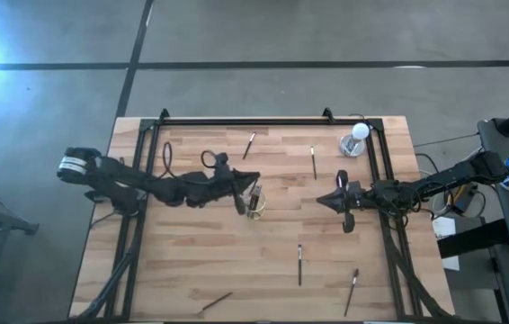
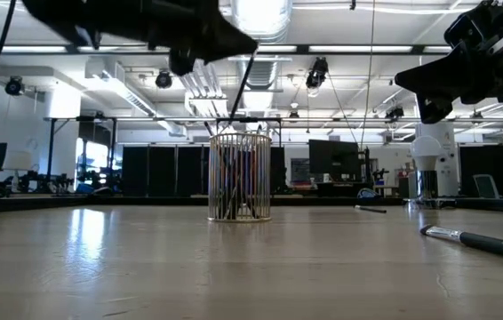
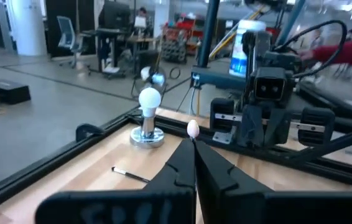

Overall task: Pick & Place Makeup Brushes
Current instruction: Put the eyeshadow brush into the gold makeup brush holder

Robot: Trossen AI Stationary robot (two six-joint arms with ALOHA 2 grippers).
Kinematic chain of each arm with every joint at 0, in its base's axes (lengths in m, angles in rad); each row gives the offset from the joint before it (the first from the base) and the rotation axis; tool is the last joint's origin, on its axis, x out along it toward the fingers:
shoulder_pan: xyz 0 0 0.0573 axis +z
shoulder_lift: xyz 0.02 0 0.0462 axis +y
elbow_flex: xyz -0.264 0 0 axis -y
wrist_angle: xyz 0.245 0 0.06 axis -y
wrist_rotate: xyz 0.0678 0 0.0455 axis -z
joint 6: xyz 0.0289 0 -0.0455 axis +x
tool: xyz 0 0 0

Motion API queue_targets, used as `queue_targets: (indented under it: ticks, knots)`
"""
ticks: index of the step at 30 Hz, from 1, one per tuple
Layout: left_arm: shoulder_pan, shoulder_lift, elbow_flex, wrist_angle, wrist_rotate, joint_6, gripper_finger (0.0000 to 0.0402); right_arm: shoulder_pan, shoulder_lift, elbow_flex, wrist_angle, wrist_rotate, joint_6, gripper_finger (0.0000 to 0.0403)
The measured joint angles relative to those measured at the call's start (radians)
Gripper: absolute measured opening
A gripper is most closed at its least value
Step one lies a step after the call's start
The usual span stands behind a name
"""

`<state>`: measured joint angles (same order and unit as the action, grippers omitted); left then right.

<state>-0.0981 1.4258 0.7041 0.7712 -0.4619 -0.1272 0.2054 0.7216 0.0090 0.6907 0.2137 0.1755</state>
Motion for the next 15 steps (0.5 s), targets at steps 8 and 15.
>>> queue_targets:
  ticks: [8,15]
  knots:
    - [0.011,0.0,-0.149,0.171,0.027,-0.03,0.0,0.0,0.0,0.0,0.0,0.025,-0.021,0.0008]
    - [0.011,0.024,-0.154,0.198,0.073,-0.034,0.0,0.0,0.0,0.0,0.0,0.025,-0.038,0.0008]
